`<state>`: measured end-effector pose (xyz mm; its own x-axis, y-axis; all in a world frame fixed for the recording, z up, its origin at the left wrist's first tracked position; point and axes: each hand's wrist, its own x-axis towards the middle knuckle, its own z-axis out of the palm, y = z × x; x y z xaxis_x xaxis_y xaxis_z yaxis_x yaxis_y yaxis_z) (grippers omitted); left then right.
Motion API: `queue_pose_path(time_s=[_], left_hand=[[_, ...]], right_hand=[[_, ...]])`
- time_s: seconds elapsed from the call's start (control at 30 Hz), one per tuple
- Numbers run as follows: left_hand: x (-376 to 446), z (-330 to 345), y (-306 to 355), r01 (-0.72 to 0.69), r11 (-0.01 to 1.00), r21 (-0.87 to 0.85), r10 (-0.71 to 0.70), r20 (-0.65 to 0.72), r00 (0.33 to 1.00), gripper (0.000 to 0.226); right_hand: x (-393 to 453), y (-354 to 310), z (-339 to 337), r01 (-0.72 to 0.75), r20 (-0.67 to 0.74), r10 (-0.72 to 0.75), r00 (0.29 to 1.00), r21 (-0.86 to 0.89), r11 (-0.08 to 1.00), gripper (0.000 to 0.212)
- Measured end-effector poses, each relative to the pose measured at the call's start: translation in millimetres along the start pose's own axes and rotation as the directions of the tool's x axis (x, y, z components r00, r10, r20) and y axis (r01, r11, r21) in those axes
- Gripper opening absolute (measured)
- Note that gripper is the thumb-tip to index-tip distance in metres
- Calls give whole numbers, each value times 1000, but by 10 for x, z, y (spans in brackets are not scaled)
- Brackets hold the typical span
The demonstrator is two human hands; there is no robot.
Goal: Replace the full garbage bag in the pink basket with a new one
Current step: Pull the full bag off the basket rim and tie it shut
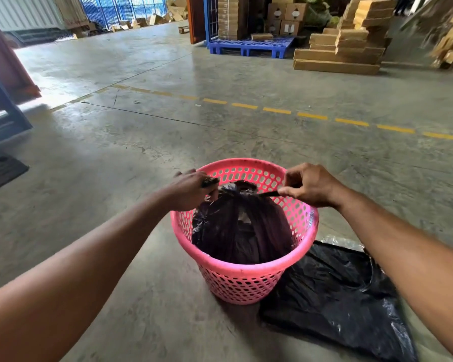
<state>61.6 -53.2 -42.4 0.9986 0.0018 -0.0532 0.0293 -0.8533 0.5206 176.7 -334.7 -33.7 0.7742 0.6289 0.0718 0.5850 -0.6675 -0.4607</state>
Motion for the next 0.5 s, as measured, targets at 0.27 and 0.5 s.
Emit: queue_pose_path(time_s=[0.27,0.5], left_hand=[[-8,-191,15,139,989,-50,-126,200,972,17],[4,-169,212,154,956,251,-243,379,893,28]], right_hand=[[11,-208,84,89,113,-51,992,-371,924,26],[11,-397,273,125,267,9,964,-480,868,14]])
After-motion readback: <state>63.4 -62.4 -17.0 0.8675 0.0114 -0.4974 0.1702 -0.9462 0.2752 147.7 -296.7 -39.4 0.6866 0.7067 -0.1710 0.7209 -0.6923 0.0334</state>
